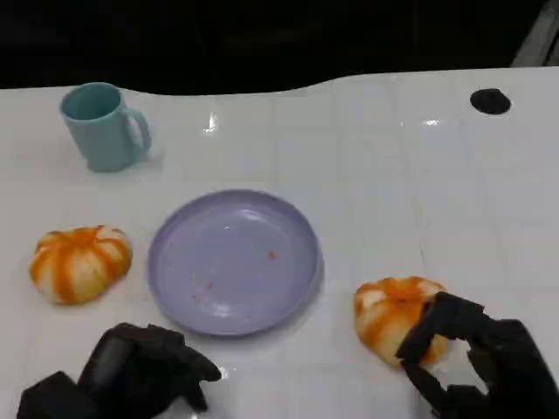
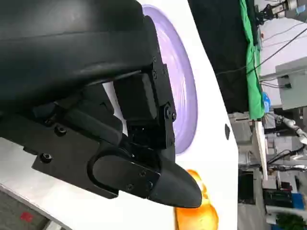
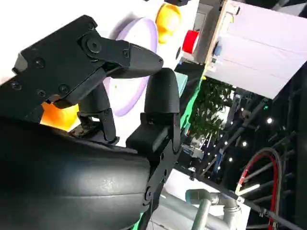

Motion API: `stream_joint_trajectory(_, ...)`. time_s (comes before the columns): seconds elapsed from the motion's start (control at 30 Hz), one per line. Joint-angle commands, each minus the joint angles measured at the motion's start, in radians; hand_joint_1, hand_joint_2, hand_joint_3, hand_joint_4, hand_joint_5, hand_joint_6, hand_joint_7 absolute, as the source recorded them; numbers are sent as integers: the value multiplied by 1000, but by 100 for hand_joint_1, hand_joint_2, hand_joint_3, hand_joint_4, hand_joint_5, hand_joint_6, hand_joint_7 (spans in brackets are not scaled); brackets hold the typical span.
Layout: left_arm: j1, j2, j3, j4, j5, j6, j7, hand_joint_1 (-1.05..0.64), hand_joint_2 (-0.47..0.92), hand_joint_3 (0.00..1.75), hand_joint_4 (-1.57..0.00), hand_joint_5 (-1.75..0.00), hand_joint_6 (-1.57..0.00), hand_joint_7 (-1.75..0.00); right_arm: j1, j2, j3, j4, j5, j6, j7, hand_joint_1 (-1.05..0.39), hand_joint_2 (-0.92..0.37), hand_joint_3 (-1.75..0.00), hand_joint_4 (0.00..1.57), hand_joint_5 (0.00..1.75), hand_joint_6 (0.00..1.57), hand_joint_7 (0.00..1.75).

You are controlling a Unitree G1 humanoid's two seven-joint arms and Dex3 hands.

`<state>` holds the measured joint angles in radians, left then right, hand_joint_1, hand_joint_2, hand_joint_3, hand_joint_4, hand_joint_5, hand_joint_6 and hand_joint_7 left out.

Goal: Grasp the bread from the table and place it into the plate.

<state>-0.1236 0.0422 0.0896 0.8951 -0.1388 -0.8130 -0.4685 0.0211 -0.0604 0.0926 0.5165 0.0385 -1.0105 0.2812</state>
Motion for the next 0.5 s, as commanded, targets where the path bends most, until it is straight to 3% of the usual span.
stream_joint_trajectory(0.03, 1, 13, 3, -1, 0, 1, 6, -105, 92, 12, -127, -107, -149, -38, 5, -9, -6, 2, 21, -13, 5, -42, -55, -84, 70, 159, 64, 134)
stream_joint_trajectory(0.5, 0, 14, 3, -2, 4, 5, 11, -105, 92, 12, -128, -107, -149, -38, 6, -10, -8, -3, 16, -8, 4, -42, -56, -83, 70, 159, 63, 136)
